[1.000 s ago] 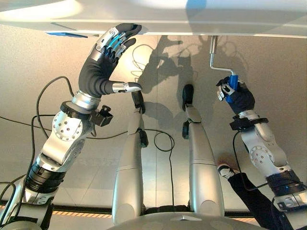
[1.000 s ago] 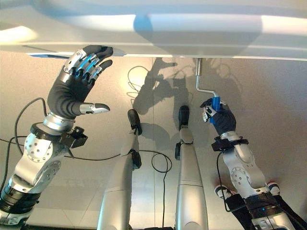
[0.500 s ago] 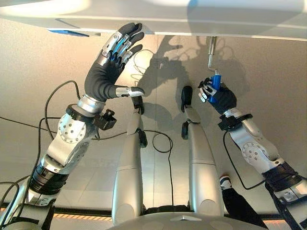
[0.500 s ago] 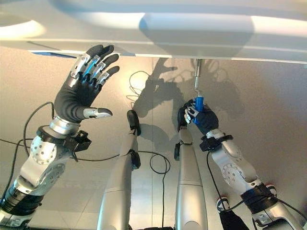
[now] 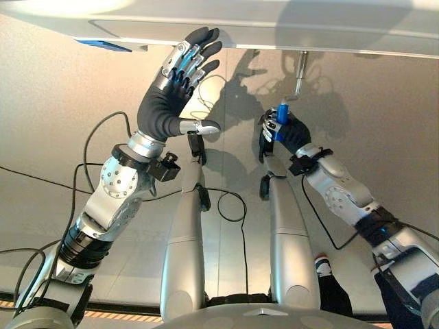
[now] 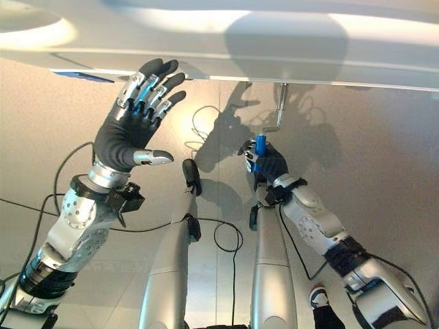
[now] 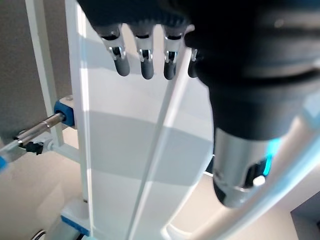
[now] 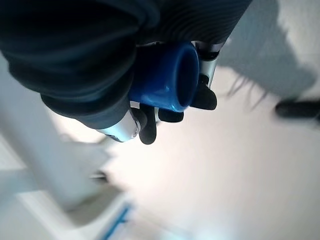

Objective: Raise the hospital bed

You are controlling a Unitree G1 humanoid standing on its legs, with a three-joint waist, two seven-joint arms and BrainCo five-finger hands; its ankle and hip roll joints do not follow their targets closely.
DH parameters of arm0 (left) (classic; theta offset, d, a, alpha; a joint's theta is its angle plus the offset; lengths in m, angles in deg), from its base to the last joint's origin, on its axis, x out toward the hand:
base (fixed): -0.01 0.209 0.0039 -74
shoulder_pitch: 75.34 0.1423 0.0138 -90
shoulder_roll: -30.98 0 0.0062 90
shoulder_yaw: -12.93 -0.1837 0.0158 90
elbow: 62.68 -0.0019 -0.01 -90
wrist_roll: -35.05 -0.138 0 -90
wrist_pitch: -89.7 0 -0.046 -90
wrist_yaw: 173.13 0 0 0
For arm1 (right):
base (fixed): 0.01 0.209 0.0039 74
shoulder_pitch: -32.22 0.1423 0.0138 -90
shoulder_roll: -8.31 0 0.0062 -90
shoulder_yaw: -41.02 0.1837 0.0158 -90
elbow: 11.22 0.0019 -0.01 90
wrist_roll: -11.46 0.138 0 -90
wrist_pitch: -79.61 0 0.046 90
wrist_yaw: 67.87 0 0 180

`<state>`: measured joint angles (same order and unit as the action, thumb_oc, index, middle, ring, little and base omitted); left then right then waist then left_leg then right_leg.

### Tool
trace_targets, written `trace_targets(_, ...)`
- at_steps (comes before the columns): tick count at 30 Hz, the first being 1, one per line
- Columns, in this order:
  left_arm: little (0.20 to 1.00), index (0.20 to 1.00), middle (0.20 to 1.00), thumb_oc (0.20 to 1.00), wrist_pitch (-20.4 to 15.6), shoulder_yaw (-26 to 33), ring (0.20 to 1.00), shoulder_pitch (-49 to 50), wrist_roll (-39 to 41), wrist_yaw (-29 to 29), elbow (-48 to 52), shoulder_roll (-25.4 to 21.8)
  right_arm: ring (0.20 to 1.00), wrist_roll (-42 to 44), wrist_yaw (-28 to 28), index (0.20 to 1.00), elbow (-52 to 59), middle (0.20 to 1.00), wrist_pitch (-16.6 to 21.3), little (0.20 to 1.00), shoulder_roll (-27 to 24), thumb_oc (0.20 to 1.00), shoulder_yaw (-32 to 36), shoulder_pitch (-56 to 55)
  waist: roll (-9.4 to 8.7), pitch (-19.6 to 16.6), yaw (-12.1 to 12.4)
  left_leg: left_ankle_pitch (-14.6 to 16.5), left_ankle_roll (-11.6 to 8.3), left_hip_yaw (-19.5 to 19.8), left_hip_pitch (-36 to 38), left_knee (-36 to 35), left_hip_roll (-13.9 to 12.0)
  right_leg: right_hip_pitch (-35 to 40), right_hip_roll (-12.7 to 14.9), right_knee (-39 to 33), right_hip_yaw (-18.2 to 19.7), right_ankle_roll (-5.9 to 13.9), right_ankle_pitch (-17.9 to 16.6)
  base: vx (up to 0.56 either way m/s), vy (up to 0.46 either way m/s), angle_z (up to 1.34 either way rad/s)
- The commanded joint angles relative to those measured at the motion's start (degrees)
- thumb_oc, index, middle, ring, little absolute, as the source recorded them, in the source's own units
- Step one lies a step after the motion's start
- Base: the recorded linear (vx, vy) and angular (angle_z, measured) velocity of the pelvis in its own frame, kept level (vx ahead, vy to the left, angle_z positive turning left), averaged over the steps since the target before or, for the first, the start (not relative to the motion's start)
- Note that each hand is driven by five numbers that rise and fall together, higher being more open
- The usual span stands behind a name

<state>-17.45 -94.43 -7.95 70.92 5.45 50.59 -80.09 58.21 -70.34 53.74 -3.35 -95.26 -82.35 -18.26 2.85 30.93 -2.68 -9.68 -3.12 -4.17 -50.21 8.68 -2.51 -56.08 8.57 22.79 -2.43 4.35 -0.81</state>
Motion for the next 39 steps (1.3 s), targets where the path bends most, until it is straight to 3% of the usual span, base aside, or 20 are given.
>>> trace_targets(1,1.000,1.000,1.000,1.000,-3.24,-3.18,1.000,-1.90,2.35,-1.88,5.43,0.99,0.200,-13.82,-1.95,0.200,-7.18,0.200,2.28,0.200,4.90,0.200,-3.13,13.97,2.71,-1.13,3.07,7.85,-0.32,0.33,0.23,7.48,1.58,3.70,0.30,-8.83,-1.48,5.29,-6.29,0.00,0.000,0.00)
trace_targets(10,1.000,1.000,1.000,1.000,-2.37,-6.76,1.000,-5.08,3.02,-2.56,4.40,3.75,0.200,-19.26,-0.49,0.200,-34.83,0.200,-0.32,0.200,8.78,0.200,0.12,19.15,4.86,-1.13,4.34,8.19,-0.01,0.66,-1.12,8.25,1.89,2.22,0.49,-7.80,-1.35,5.15,-5.65,0.00,0.003,0.00)
trace_targets(18,1.000,1.000,1.000,1.000,-2.15,-7.37,1.000,-6.13,3.12,-2.62,4.19,4.45,0.200,-18.46,1.47,0.200,-45.25,0.200,-1.16,0.200,7.65,0.200,5.49,20.96,6.56,-1.13,4.96,8.41,0.20,0.58,-2.35,8.40,2.28,0.55,0.53,-6.95,-1.12,5.19,-5.06,0.00,0.002,0.02)
trace_targets(23,1.000,1.000,1.000,1.000,-1.58,-7.90,1.000,-6.71,2.05,-2.21,3.42,3.80,0.200,-16.46,3.62,0.200,-50.16,0.200,-1.95,0.200,3.64,0.200,10.49,20.13,7.04,-1.13,4.65,8.93,0.32,0.27,-3.03,9.14,2.25,-0.32,0.49,-6.26,-0.85,5.16,-4.66,0.01,-0.003,0.05)
trace_targets(34,1.000,1.000,1.000,1.000,-2.22,-6.79,1.000,-5.63,3.54,-4.14,3.93,-0.93,0.200,-10.09,6.00,0.200,-51.97,0.200,-0.61,0.200,-11.00,0.200,20.74,10.94,5.60,-1.13,1.88,9.27,-0.02,-0.68,-2.09,8.86,1.97,0.05,0.11,-6.49,-0.19,5.25,-4.42,0.00,0.000,0.02)
trace_targets(39,1.000,1.000,1.000,1.000,-2.51,-6.36,1.000,-5.23,4.08,-4.46,4.22,-2.73,0.200,-8.68,5.83,0.200,-53.01,0.200,-0.27,0.200,-14.63,0.200,23.00,8.71,5.36,-1.13,1.31,9.33,-0.17,-1.00,-1.69,8.70,1.83,0.07,-0.05,-6.38,-0.03,5.24,-4.36,0.00,-0.008,0.02)
